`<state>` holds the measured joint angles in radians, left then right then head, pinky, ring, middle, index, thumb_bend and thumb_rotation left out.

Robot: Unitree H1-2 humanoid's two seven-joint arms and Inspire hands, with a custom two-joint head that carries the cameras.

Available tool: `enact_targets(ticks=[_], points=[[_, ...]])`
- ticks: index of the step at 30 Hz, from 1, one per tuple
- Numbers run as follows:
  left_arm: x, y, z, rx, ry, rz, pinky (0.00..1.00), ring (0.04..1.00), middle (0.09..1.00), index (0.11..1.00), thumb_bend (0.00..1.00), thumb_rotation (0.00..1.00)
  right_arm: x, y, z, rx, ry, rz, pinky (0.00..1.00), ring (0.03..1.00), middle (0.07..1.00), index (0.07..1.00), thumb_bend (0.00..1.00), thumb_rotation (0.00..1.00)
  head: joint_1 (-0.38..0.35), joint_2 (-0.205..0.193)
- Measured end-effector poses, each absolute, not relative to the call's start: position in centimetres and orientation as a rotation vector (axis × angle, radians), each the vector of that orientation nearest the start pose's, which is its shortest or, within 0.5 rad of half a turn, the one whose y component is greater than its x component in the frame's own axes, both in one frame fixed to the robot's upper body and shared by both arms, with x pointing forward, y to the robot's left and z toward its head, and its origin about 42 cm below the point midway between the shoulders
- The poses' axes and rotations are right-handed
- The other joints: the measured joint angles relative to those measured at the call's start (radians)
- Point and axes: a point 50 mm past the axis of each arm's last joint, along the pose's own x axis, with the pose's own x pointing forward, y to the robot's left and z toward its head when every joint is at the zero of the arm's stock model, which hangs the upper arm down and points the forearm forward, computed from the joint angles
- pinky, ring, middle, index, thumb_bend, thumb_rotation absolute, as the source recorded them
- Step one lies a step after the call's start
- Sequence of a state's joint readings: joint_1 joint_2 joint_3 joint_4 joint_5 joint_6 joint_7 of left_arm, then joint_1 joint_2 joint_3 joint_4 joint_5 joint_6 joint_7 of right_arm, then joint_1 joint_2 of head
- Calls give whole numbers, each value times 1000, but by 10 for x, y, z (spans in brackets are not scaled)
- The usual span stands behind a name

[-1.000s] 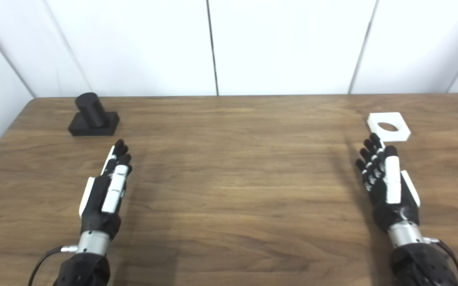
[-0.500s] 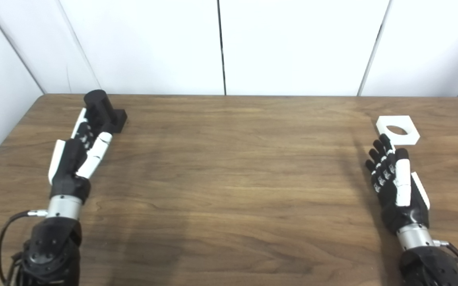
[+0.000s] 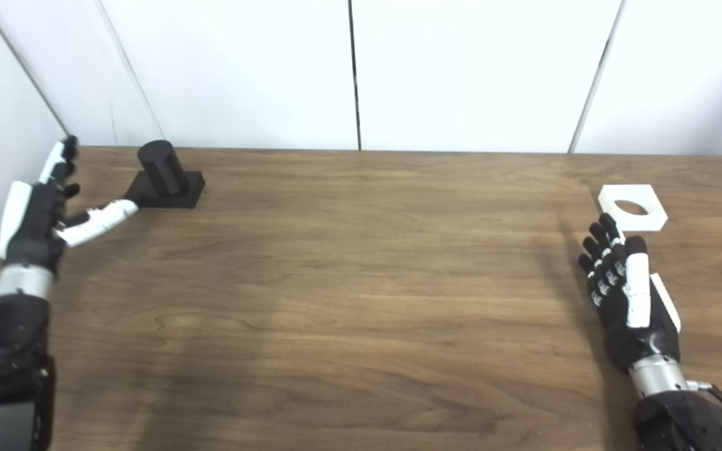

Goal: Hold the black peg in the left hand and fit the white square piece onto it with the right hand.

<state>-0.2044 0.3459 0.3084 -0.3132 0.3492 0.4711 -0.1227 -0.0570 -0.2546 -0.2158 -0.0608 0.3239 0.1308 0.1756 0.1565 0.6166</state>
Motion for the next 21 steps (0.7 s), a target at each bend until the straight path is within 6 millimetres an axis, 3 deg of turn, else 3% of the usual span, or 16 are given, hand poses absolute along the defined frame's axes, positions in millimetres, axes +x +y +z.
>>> enact_targets(ticks=[8, 13, 15, 17, 21], points=[[333, 396, 264, 703, 44, 400, 859, 998, 1000, 1000, 974, 145, 299, -336, 145, 73, -50, 23, 1000, 1000, 1000, 1000, 607, 1000, -26, -2], [349, 409, 255, 738, 159, 402, 906, 1000, 1000, 990, 975, 110, 300, -335, 145, 70, -51, 26, 1000, 1000, 1000, 1000, 573, 1000, -35, -2], [356, 412, 254, 776, 199, 393, 911, 980, 988, 972, 993, 164, 300, -335, 145, 64, -51, 25, 1000, 1000, 1000, 1000, 559, 1000, -35, 0], [366, 415, 255, 874, 261, 358, 976, 995, 992, 963, 999, 218, 300, -333, 146, 53, -54, 25, 1000, 1000, 999, 1000, 541, 987, -34, 0], [385, 432, 271, 1006, 353, 309, 999, 1000, 1000, 953, 1000, 240, 299, -332, 146, 43, -54, 25, 1000, 1000, 983, 1000, 532, 926, -31, 3]])
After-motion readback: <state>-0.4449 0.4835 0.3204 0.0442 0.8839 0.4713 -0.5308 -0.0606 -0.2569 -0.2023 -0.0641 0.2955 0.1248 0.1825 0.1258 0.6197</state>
